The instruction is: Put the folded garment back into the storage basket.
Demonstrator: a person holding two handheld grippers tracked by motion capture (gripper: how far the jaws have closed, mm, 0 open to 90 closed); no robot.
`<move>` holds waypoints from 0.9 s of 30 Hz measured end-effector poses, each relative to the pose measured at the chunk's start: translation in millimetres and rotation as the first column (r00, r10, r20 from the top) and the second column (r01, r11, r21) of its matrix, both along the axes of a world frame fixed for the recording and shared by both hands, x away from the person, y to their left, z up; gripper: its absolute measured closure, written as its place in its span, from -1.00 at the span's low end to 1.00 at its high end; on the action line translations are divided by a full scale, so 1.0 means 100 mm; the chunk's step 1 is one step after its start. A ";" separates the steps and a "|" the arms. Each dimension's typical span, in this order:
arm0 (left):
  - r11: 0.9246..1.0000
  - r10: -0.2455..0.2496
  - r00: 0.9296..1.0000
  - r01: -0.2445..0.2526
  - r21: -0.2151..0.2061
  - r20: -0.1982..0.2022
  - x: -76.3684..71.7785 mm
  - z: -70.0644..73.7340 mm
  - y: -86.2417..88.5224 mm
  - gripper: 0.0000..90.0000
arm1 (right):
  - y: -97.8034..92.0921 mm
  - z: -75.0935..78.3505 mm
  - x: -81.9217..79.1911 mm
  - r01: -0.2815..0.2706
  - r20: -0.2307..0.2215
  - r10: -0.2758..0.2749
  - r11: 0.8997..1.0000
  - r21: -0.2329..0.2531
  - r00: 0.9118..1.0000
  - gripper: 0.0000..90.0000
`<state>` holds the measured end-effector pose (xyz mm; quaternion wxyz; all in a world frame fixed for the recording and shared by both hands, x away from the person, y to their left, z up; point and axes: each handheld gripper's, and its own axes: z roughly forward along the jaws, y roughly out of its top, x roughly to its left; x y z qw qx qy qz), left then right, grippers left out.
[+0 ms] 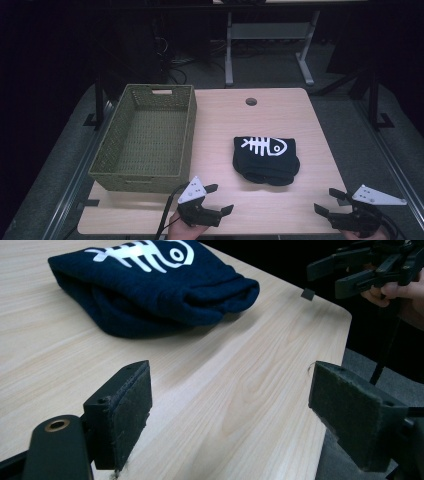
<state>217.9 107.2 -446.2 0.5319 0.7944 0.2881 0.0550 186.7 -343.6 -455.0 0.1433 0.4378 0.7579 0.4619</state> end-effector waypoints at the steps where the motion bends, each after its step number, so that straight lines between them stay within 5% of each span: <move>1: 1.000 -0.001 1.000 0.001 0.001 0.001 0.00 0.00 -0.02 -0.62 | 0.00 0.01 0.00 -0.002 0.004 0.002 1.000 0.001 1.000 -0.66; 27: 0.999 -0.026 0.999 0.027 -0.025 0.038 0.30 0.26 -0.35 -0.63 | 0.25 0.37 0.44 -0.075 0.039 0.078 0.995 -0.072 0.996 -0.65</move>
